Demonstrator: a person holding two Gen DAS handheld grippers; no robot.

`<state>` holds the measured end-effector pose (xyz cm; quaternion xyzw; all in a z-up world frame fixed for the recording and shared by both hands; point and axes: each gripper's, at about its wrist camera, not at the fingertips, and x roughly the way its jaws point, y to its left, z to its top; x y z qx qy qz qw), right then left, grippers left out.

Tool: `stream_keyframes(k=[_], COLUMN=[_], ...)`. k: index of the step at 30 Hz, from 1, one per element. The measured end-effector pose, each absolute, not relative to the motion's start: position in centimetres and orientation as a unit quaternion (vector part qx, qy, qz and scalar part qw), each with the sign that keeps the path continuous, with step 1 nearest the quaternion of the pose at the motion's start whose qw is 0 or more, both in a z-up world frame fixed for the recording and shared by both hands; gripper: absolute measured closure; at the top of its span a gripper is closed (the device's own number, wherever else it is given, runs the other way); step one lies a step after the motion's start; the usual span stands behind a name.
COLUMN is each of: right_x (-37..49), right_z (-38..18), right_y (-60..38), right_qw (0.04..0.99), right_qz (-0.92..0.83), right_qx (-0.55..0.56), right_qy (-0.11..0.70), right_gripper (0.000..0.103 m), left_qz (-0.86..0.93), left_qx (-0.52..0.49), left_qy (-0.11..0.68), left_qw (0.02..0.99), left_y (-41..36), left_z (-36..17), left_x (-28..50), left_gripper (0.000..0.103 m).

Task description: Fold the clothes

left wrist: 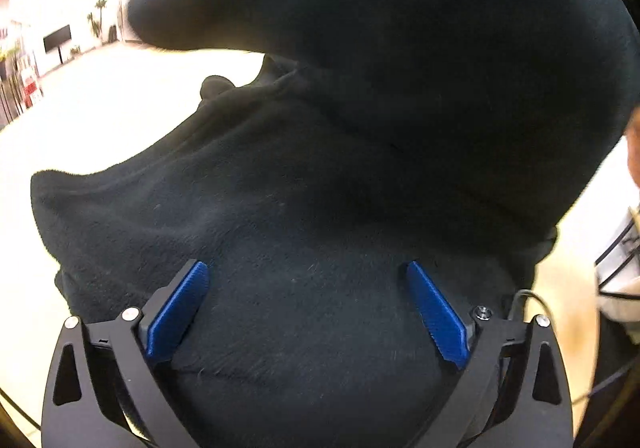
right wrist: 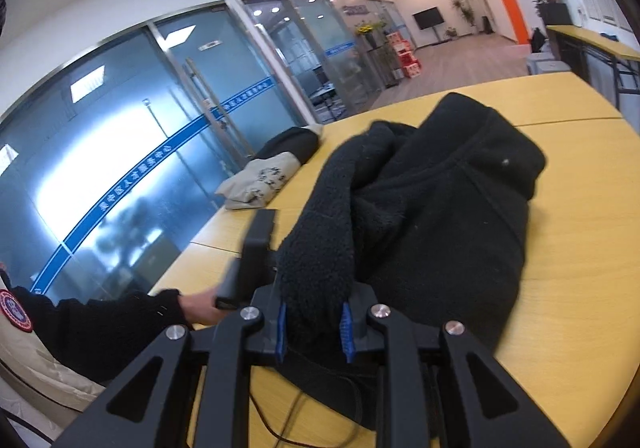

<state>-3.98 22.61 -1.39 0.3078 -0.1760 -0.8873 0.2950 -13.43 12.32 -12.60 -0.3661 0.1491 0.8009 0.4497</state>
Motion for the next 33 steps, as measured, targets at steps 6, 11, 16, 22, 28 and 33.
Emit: stream_keyframes(k=[6, 11, 16, 22, 28, 33], right_x=[-4.1, -4.6, -5.9, -6.1, -3.8, -0.8], right_z=[-1.4, -3.5, -4.7, -7.6, -8.8, -10.3], right_y=[18.0, 16.1, 13.6, 8.1, 4.2, 0.6], right_qw=[0.354, 0.357, 0.362, 0.339, 0.307, 0.281], right_qz=[-0.864, -0.851, -0.846, -0.851, -0.856, -0.840], right_qx=[0.319, 0.345, 0.367, 0.402, 0.381, 0.343], right_qy=[-0.165, -0.173, -0.137, -0.006, 0.167, 0.312], right_gripper=[0.083, 0.083, 0.083, 0.082, 0.080, 0.052], left_qz=[0.806, 0.805, 0.831, 0.884, 0.941, 0.948], left_qx=[-0.363, -0.360, -0.350, -0.281, -0.176, -0.167], left_qy=[0.117, 0.057, 0.017, -0.035, -0.050, -0.029], left_qw=[0.452, 0.468, 0.433, 0.372, 0.286, 0.268], left_y=[10.9, 6.7, -0.8, -10.5, -17.9, -18.2], left_z=[-13.0, -11.7, -8.9, 0.1, 12.0, 15.8], left_x=[-12.4, -11.9, -10.4, -6.3, 0.4, 1.3], left_gripper=[0.003, 0.003, 0.003, 0.003, 0.000, 0.000])
